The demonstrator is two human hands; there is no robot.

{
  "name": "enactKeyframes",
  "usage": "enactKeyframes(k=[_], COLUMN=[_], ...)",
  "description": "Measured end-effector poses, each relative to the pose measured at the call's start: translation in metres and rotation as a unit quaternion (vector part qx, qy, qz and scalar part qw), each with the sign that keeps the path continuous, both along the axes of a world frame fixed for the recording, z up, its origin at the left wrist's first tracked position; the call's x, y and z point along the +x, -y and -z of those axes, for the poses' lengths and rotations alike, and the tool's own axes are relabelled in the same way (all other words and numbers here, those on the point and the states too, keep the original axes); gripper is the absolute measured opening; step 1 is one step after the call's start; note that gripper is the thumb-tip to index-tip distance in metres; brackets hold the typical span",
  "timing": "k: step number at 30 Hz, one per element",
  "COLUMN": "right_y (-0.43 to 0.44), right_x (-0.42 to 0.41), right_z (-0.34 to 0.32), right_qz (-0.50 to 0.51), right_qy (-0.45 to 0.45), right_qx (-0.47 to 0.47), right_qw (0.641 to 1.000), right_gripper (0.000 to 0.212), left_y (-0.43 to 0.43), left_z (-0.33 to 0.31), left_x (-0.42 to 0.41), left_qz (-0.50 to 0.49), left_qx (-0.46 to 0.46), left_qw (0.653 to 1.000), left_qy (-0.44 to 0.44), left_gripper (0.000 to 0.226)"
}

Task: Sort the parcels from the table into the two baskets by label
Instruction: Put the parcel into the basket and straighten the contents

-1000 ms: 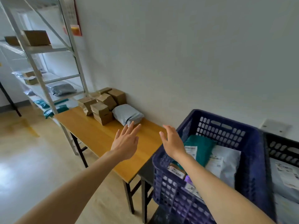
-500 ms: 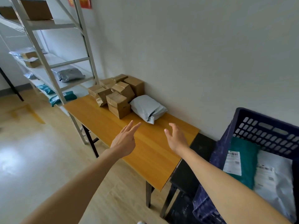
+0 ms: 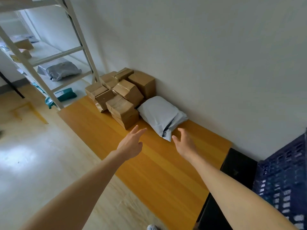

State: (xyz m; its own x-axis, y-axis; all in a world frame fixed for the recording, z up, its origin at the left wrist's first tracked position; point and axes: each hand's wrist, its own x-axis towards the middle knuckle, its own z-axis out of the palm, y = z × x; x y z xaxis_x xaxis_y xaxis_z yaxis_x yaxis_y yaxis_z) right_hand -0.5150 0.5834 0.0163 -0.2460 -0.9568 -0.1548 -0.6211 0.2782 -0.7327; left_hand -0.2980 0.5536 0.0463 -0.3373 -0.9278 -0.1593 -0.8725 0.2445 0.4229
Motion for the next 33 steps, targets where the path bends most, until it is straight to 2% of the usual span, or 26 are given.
enactKeyframes(k=[3,9,18,20,24,28,33], right_y=[0.021,0.057,0.108,0.117,0.131,0.141,0.15], right_x=[-0.006,-0.011,-0.01,-0.01,-0.01,-0.003,0.003], right_z=[0.012,0.036,0.056,0.062,0.074,0.075,0.082], right_qz=[0.024,0.074,0.179,0.208,0.271,0.322,0.362], right_qy=[0.024,0.086,0.175,0.215,0.334,0.379,0.409], right_qx=[0.032,0.09,0.146,0.16,0.191,0.193,0.178], right_qw=[0.999,0.989,0.957,0.941,0.882,0.846,0.819], right_gripper=[0.054,0.057,0.064,0.057,0.034,0.016,0.023], left_y=[0.031,0.108,0.219,0.236,0.271,0.293,0.293], left_z=[0.011,0.028,0.049,0.057,0.07,0.075,0.08], left_x=[-0.005,-0.027,-0.064,-0.066,-0.067,-0.072,-0.076], left_qz=[0.015,0.011,0.026,0.032,0.042,0.018,0.072], left_qx=[0.016,-0.002,0.057,0.068,0.105,0.164,0.166], left_qw=[1.0,0.999,0.998,0.997,0.994,0.986,0.984], left_qy=[0.02,-0.03,0.006,0.016,0.002,-0.025,0.007], left_gripper=[0.065,0.046,0.055,0.058,0.066,0.068,0.064])
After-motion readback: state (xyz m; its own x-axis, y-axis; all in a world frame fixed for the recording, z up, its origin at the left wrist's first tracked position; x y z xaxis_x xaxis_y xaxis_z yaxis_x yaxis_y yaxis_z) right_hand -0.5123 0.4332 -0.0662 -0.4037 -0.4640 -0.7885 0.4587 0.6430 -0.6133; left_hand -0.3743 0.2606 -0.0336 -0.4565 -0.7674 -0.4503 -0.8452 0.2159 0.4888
